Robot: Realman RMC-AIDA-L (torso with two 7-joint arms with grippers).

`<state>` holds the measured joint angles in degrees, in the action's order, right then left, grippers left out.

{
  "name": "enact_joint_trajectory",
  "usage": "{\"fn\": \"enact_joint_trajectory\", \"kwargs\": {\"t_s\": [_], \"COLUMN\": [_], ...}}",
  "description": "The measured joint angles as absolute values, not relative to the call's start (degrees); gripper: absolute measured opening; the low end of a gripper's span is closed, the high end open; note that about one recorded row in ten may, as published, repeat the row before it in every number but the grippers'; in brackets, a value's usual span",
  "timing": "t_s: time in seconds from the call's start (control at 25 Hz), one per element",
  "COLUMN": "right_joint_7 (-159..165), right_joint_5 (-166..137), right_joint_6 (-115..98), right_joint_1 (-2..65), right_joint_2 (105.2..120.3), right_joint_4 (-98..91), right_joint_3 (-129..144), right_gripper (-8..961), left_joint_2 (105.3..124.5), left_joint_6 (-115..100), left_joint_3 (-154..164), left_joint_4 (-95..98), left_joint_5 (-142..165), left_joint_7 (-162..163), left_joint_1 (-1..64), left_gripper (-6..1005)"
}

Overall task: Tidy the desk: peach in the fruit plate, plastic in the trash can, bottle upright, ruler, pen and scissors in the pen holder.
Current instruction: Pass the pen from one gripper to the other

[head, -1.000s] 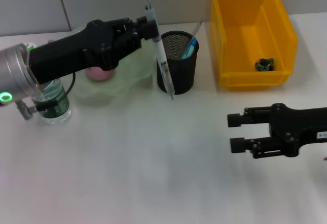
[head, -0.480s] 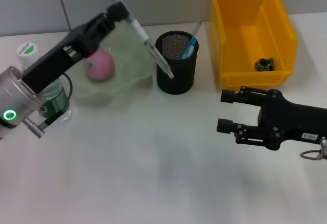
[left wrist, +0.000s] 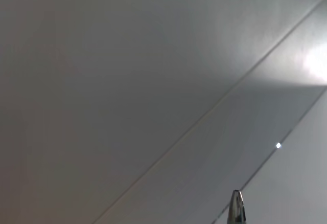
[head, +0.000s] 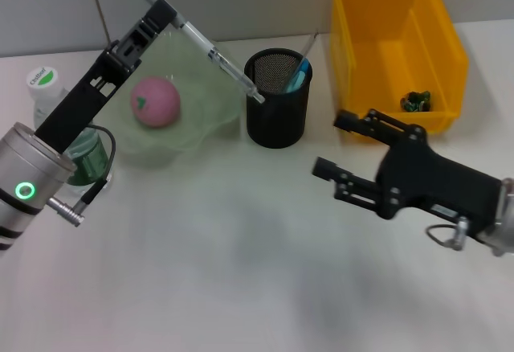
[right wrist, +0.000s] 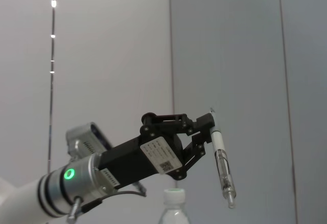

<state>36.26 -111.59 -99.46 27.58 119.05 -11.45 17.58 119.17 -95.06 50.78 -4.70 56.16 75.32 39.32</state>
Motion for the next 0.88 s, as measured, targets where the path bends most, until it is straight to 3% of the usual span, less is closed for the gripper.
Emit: {"fn": "enact_joint_trajectory", "kwargs": {"t_s": [0.88], "right_joint_7": [15.71], "right_joint_5": [-107.04], "right_joint_6": [-90.01], "right_joint_1": [35.01], "right_joint_2": [119.62], "right_joint_4": [3.85], "right_joint_3": [13.47], "right_gripper": [715], "left_joint_2": [119.18], "left_joint_6": [-95.04], "left_joint_3": [32.15], "left_joint_4": [-14.48], "left_joint_5": [68.83], "left_joint_7": [72.82], "left_joint_1": [39.24], "left_gripper": [132]}}
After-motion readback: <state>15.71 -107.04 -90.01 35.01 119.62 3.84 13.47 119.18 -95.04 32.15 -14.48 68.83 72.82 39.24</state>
